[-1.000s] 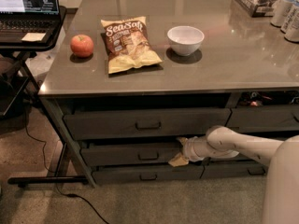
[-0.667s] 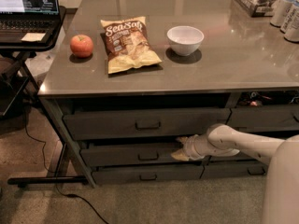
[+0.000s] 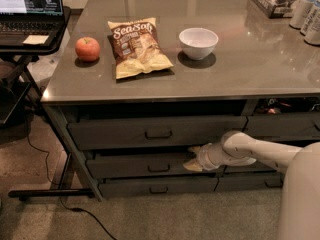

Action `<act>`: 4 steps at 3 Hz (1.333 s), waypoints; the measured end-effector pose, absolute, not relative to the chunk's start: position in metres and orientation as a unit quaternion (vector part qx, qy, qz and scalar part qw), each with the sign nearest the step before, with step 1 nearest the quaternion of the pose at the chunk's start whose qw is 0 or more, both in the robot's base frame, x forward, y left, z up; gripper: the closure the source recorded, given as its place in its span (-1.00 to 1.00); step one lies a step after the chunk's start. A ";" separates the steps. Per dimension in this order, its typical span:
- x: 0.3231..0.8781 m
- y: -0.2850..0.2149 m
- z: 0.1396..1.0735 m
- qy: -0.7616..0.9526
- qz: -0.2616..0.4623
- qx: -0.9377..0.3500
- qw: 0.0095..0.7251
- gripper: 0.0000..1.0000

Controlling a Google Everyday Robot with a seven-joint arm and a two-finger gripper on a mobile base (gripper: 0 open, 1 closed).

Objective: Open middle drawer

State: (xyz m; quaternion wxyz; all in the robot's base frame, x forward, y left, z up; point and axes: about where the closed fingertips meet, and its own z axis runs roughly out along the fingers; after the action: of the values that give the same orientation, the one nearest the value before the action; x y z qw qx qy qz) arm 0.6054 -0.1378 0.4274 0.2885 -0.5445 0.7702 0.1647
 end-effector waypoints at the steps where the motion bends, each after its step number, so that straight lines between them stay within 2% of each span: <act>1: 0.605 -0.139 0.436 0.768 0.159 -0.544 0.298 0.82; 2: 0.603 -0.139 0.436 0.768 0.159 -0.544 0.298 1.00; 4: 0.599 -0.136 0.439 0.768 0.162 -0.544 0.297 1.00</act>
Offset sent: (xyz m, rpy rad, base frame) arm -0.2017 0.0452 -0.0022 0.0868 0.0332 -0.0137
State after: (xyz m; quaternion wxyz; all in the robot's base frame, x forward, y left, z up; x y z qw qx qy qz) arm 0.5986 -0.1361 0.4388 0.2975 -0.5436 0.7679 0.1620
